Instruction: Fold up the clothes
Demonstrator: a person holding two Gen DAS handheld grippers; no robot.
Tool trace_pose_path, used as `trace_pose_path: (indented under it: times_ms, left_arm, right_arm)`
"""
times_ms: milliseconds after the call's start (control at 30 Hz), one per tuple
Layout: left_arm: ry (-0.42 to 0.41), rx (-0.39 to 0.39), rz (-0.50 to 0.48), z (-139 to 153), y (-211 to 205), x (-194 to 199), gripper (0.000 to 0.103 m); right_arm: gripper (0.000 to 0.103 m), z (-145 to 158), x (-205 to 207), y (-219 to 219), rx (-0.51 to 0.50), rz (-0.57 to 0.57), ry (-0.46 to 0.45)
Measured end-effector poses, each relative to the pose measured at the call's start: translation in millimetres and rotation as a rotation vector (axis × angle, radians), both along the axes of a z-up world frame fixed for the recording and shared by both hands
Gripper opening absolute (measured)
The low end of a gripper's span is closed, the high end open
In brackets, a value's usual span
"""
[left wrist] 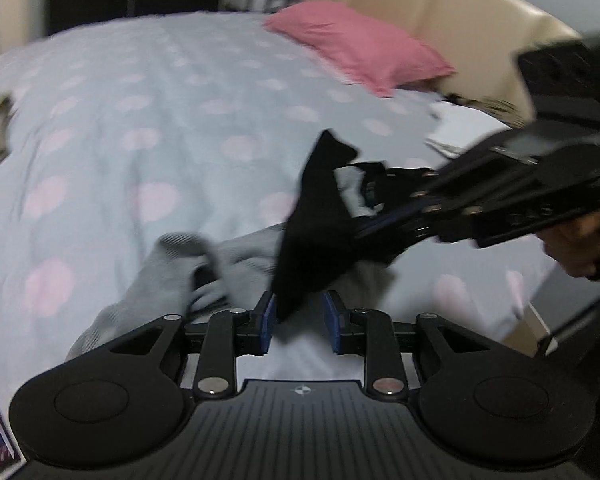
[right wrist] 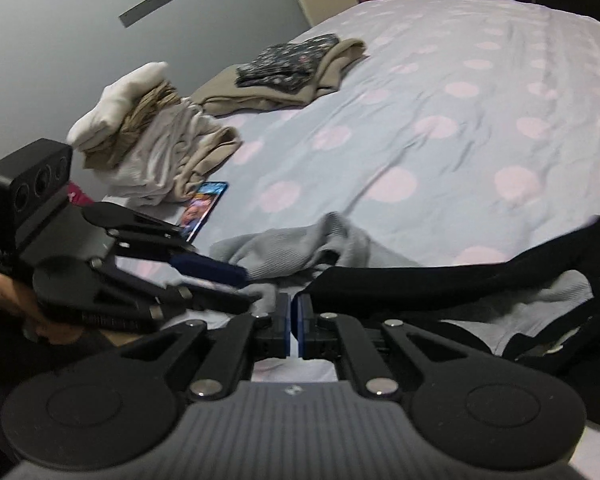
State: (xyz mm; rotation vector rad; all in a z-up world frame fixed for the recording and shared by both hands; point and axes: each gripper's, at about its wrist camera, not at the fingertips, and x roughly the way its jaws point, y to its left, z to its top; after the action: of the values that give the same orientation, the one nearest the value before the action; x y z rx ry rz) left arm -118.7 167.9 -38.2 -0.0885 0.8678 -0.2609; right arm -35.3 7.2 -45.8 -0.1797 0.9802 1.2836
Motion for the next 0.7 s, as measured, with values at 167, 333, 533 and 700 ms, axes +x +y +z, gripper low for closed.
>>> trace_pose_path:
  times_ms: [167, 333, 533, 700]
  left_arm:
    - [-0.105, 0.114, -0.077, 3.4, -26.8, -4.6, 0.053]
    - [-0.094, 0.204, -0.111, -6.3, -42.2, 0.2, 0.053]
    - [-0.112, 0.258, -0.139, -11.8, -50.8, 2.9, 0.039]
    - [-0.038, 0.145, -0.061, -5.8, -26.3, 9.9, 0.005]
  right_arm:
    - [0.001, 10.0, -7.6, -0.1, 0.029, 0.035, 0.003]
    - [0.001, 7.0, -9.4, -2.0, 0.016, 0.033, 0.018]
    - [0.001, 11.3, -16.2, -2.4, 0.063, 0.085, 0.097]
    - [0.007, 19.3, -19.5, -4.5, 0.092, 0.112, 0.120]
